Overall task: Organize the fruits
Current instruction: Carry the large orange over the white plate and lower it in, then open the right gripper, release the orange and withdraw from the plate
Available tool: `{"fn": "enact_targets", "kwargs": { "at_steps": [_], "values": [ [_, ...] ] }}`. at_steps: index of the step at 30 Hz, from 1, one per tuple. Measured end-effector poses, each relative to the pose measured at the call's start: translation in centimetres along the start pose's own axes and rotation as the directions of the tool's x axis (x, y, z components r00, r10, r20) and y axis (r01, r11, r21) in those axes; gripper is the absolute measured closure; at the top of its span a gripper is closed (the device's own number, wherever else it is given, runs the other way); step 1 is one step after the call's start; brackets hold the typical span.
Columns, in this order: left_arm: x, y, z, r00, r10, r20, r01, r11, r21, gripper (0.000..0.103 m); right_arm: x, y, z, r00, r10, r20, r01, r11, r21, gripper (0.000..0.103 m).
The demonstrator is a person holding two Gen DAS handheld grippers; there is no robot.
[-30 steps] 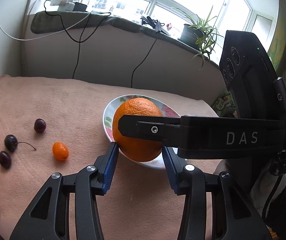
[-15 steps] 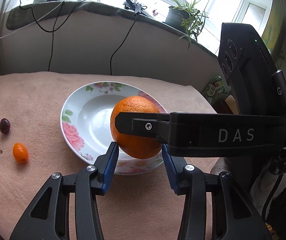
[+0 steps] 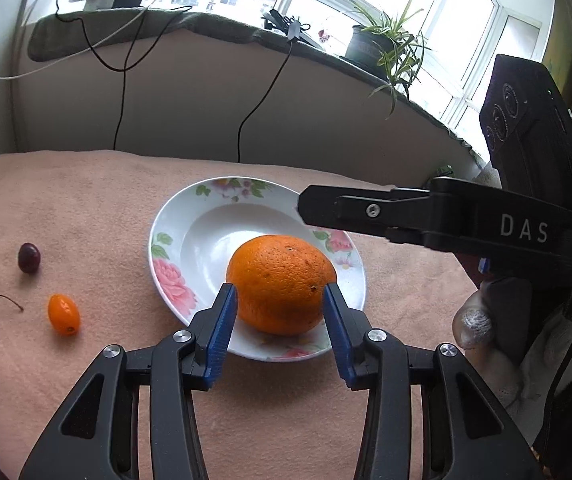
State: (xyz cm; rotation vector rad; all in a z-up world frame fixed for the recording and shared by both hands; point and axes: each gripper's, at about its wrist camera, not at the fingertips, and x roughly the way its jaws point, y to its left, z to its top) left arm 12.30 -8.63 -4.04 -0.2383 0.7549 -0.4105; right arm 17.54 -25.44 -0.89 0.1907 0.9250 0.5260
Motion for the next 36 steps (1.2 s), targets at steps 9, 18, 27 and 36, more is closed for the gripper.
{"fn": "enact_targets", "kwargs": {
  "at_steps": [9,18,27,36],
  "values": [
    [-2.6,1.8,-0.3,0.998,0.042,0.047,-0.041,0.999,-0.012,0.061,-3.0,-1.0,-0.7,0.995,-0.044,0.095,0.04,0.998,0.049,0.023],
    [-5.4,3.1,-1.6,0.993,0.083,0.084,-0.082,0.997,-0.015,0.059,-4.5,-0.9,-2.4,0.987,-0.06,0.152,0.051,0.997,0.057,0.023],
    [-8.7,4.0,-3.4,0.982,0.155,0.11,-0.155,0.988,-0.003,0.044,-5.6,2.6,-3.4,0.978,-0.081,0.19,0.093,0.994,-0.055,0.007],
    [-13.2,7.6,-5.9,0.944,0.3,0.138,-0.294,0.954,-0.062,0.041,-4.9,7.7,-4.3,0.981,-0.074,0.179,0.113,0.968,-0.224,0.005]
  ]
}}
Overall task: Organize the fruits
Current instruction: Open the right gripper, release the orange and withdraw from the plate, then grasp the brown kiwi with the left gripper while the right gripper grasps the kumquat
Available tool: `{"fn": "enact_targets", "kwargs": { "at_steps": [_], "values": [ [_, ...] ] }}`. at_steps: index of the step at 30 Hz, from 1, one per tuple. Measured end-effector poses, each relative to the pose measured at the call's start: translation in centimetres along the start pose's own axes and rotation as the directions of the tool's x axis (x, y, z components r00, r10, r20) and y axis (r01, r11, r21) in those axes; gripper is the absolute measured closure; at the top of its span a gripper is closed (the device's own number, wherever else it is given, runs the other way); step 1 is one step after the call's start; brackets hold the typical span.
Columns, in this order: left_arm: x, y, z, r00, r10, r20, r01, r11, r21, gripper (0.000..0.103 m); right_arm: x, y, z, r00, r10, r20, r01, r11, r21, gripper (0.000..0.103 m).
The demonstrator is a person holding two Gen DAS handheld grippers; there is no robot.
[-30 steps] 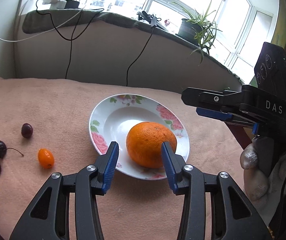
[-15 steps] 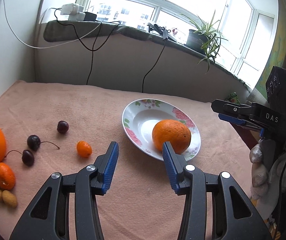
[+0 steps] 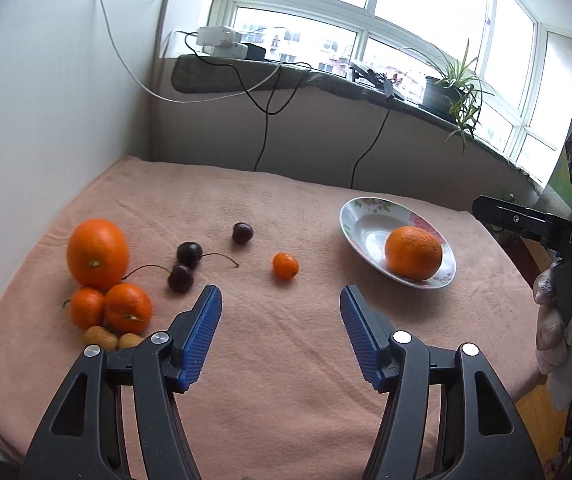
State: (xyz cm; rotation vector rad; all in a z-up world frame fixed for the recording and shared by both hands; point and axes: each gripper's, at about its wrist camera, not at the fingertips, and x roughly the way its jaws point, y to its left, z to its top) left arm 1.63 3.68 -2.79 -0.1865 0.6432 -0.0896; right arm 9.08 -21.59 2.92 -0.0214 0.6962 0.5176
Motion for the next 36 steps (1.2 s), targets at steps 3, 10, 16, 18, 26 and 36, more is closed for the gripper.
{"fn": "enact_targets", "kwargs": {
  "at_steps": [3,10,16,18,26,36],
  "values": [
    [-1.1,1.9,-0.9,0.999,0.053,0.003,-0.053,0.998,-0.015,0.041,0.7,1.4,-0.2,0.999,0.031,-0.014,-0.031,0.999,-0.024,0.005],
    [-2.7,5.2,-2.9,0.992,0.128,-0.001,-0.127,0.99,-0.052,0.042,3.1,4.6,-0.6,0.993,0.102,-0.059,-0.106,0.992,-0.063,0.005],
    [-2.3,6.4,-3.5,0.993,0.113,-0.017,-0.114,0.991,-0.07,0.054,5.2,6.8,-1.0,0.988,0.125,-0.093,-0.133,0.987,-0.088,0.005],
    [-1.8,6.5,-3.8,0.995,0.094,-0.031,-0.096,0.992,-0.079,0.062,6.0,7.2,-1.0,0.986,0.128,-0.106,-0.137,0.987,-0.083,0.005],
    [0.3,7.2,-4.4,0.993,0.082,-0.086,-0.091,0.991,-0.103,0.066,8.7,8.3,-1.4,0.976,0.143,-0.166,-0.159,0.983,-0.089,0.017],
    [1.7,7.8,-4.2,0.989,0.114,-0.096,-0.123,0.988,-0.098,0.066,12.9,9.0,-1.7,0.958,0.146,-0.248,-0.168,0.983,-0.069,0.042]
  ]
}}
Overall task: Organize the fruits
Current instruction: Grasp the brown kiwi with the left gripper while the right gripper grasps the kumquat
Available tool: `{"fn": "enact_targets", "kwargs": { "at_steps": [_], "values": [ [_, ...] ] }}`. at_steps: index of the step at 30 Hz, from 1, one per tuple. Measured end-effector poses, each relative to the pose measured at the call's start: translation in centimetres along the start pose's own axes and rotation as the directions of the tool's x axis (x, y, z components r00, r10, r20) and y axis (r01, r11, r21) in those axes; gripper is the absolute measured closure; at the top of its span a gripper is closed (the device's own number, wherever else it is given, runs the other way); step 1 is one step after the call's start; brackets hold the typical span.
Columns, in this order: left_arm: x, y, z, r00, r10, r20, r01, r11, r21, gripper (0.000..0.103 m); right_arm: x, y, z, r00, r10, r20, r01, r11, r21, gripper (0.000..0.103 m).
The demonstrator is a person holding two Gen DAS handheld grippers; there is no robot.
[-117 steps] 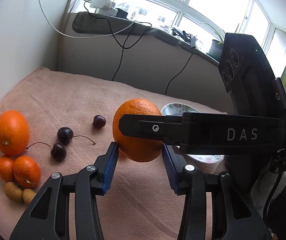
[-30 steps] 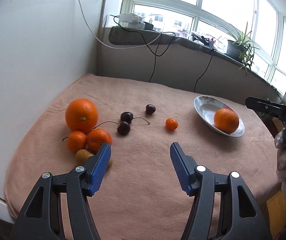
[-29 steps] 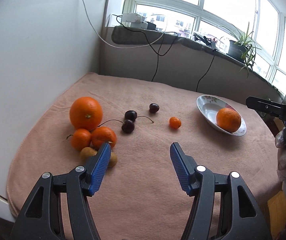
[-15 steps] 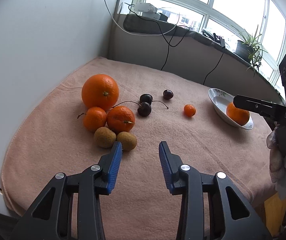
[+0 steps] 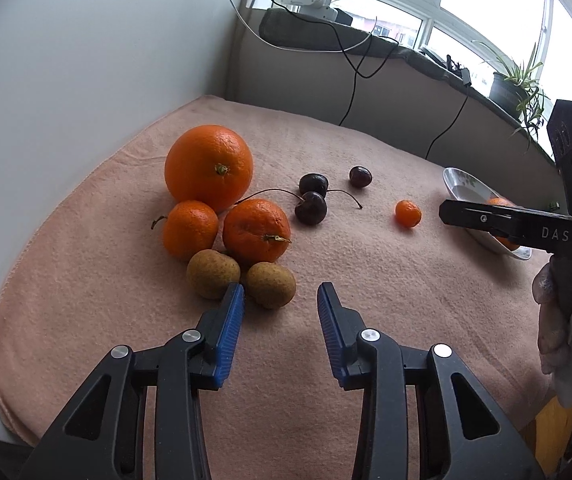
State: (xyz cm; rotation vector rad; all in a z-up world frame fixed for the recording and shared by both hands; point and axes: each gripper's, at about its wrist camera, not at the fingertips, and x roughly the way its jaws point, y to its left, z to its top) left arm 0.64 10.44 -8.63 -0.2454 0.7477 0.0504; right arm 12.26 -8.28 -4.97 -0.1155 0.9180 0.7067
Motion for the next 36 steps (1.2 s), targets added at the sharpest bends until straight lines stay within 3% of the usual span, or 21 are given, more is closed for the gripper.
{"fn": "enact_targets", "kwargs": {
  "at_steps": [8,13,17,26,29,34,36],
  "values": [
    [0.7,0.0,0.2,1.0,0.004,0.0,-0.004,1.0,-0.008,0.066,3.0,0.3,0.9,0.997,-0.059,-0.039,0.058,0.998,-0.027,0.045],
    [0.9,0.2,0.3,1.0,0.015,0.002,-0.015,1.0,-0.009,0.073,3.9,-0.3,1.2,0.996,-0.082,-0.045,0.081,0.996,-0.025,0.047],
    [1.1,0.4,0.2,1.0,0.02,-0.005,-0.02,1.0,-0.007,0.078,4.4,-0.5,1.2,0.995,-0.089,-0.055,0.087,0.996,-0.022,0.053],
    [1.0,0.5,0.0,1.0,0.016,0.001,-0.016,1.0,-0.004,0.078,5.1,0.2,1.5,0.994,-0.094,-0.055,0.09,0.993,-0.071,0.054],
    [1.0,0.6,0.0,1.0,0.012,0.003,-0.012,1.0,-0.007,0.078,5.4,0.6,1.6,0.993,-0.1,-0.066,0.094,0.991,-0.092,0.066],
    [1.0,0.6,0.1,1.0,0.009,0.006,-0.009,1.0,-0.01,0.078,5.9,1.0,1.5,0.991,-0.107,-0.077,0.098,0.989,-0.113,0.07],
    [1.0,0.6,0.1,1.0,0.007,0.008,-0.007,1.0,-0.013,0.078,5.9,1.0,1.5,0.992,-0.104,-0.077,0.095,0.989,-0.111,0.078]
  ]
}}
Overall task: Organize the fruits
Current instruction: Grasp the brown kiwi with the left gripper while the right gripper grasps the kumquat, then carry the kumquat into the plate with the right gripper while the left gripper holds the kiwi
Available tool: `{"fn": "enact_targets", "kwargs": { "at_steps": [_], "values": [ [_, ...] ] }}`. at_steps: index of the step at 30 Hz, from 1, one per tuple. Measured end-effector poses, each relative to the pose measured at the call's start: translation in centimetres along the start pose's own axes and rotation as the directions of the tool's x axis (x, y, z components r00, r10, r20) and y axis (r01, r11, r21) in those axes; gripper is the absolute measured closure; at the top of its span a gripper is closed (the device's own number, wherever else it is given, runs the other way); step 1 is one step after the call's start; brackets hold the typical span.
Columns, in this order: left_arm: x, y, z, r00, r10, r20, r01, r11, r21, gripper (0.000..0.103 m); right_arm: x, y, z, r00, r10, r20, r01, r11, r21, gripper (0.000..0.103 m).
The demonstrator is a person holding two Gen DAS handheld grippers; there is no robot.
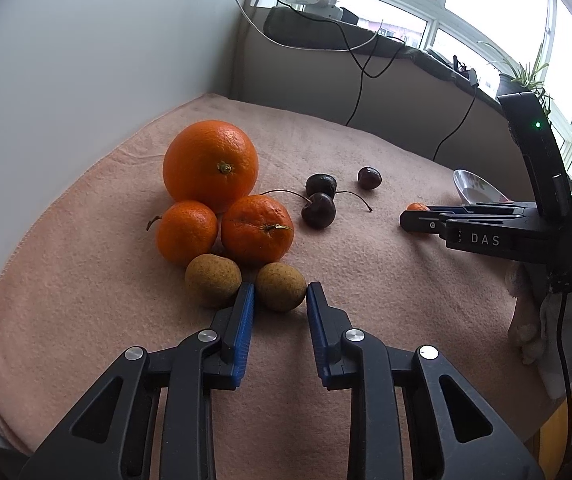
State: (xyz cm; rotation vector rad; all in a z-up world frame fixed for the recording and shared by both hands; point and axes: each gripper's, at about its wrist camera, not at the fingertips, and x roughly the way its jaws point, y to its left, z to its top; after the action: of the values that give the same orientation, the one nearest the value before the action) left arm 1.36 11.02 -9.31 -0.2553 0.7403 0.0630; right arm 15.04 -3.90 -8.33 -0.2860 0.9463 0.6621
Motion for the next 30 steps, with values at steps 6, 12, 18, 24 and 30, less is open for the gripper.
{"fn": "enact_targets", "kwargs": {
  "at_steps": [6,12,18,24,30],
  "values": [
    [-0.2,0.0,0.0,1.0,-0.011,0.005,0.011,1.0,-0.007,0.078,-0.3,-0.1,-0.2,1.0,0.013,0.012,-0.013,1.0,0.007,0.079],
    [-0.8,-0.1,0.0,0.999,-0.032,0.013,0.033,0.999,-0.023,0.078,-1.7,0.0,-0.5,0.999,0.029,0.042,-0.029,0.999,0.012,0.079],
    [-1.5,-0.8,0.5,0.998,-0.049,0.031,0.049,0.999,-0.014,0.078,-3.3,-0.4,-0.4,0.996,0.045,0.075,-0.047,0.999,0.027,0.079],
    [-1.7,-2.1,1.7,0.995,-0.088,0.049,0.088,0.996,0.003,0.078,-5.6,-1.3,-0.5,0.992,0.041,0.12,-0.046,0.998,0.04,0.079],
    [-0.9,-4.0,3.3,0.989,-0.14,0.058,0.138,0.99,0.028,0.078,-8.2,-3.1,-0.6,0.986,0.009,0.167,-0.021,0.998,0.065,0.079]
  ]
}}
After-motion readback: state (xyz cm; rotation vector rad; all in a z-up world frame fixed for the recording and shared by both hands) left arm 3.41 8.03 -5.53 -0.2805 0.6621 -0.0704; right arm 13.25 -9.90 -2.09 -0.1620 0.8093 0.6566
